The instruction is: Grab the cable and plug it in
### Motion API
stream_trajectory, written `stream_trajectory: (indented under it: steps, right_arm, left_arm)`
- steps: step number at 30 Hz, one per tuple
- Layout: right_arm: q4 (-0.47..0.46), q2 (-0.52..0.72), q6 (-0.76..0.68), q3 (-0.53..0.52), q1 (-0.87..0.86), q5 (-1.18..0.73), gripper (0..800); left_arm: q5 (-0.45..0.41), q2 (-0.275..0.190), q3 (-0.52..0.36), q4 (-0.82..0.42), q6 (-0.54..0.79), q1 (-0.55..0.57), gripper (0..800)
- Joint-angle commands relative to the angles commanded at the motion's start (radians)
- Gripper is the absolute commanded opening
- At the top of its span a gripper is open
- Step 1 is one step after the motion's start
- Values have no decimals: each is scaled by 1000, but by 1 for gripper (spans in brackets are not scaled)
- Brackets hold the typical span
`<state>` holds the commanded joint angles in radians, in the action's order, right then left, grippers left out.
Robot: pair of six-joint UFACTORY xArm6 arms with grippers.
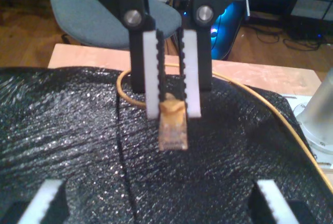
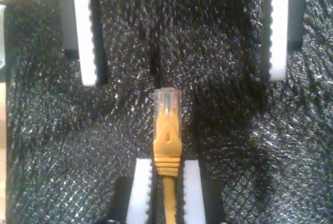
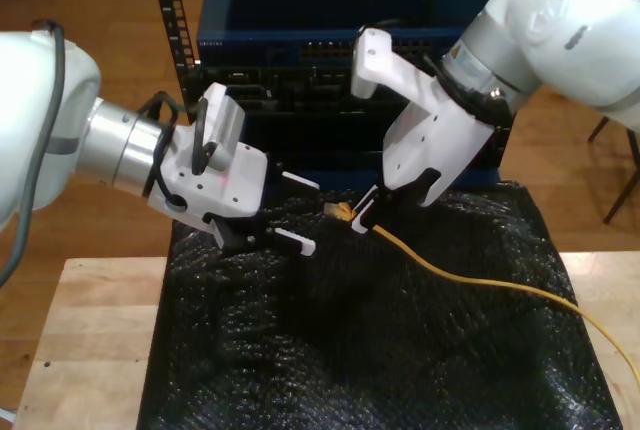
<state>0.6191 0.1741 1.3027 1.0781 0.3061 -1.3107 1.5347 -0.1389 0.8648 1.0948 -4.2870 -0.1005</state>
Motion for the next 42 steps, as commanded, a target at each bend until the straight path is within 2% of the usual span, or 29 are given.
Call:
stream_trajectory:
  steps: [7, 12, 20, 22, 24, 26, 30, 35, 39, 42]
  right_arm:
    - [8, -2, -2, 2, 5, 2, 7]
    - [6, -2, -3, 2, 6, 3, 7]
    - [6, -2, -3, 3, 6, 5, 8]
    - [6, -2, -3, 2, 6, 5, 8]
    - [6, -2, -3, 2, 6, 5, 8]
    - [5, -2, -3, 2, 5, 5, 8]
    - [5, -2, -3, 2, 6, 5, 8]
    - [5, 0, -3, 2, 5, 5, 8]
    - [5, -2, -3, 0, 6, 5, 8]
    - [5, -2, -3, 0, 6, 5, 8]
  left_arm:
    - [72, 0, 2, 14, 0, 0, 772]
    - [75, 0, 2, 14, -2, 0, 726]
    - [75, -2, 3, 14, -6, -2, 602]
    - [75, -2, 3, 14, -8, -2, 538]
    - [75, -2, 3, 14, -9, -2, 520]
    - [75, -2, 3, 14, -17, -2, 454]
    - [75, 0, 3, 14, -20, -2, 443]
    - [75, -2, 2, 15, -37, -3, 347]
    - [75, 0, 2, 15, -43, -3, 299]
    - [75, 0, 2, 15, -46, -3, 292]
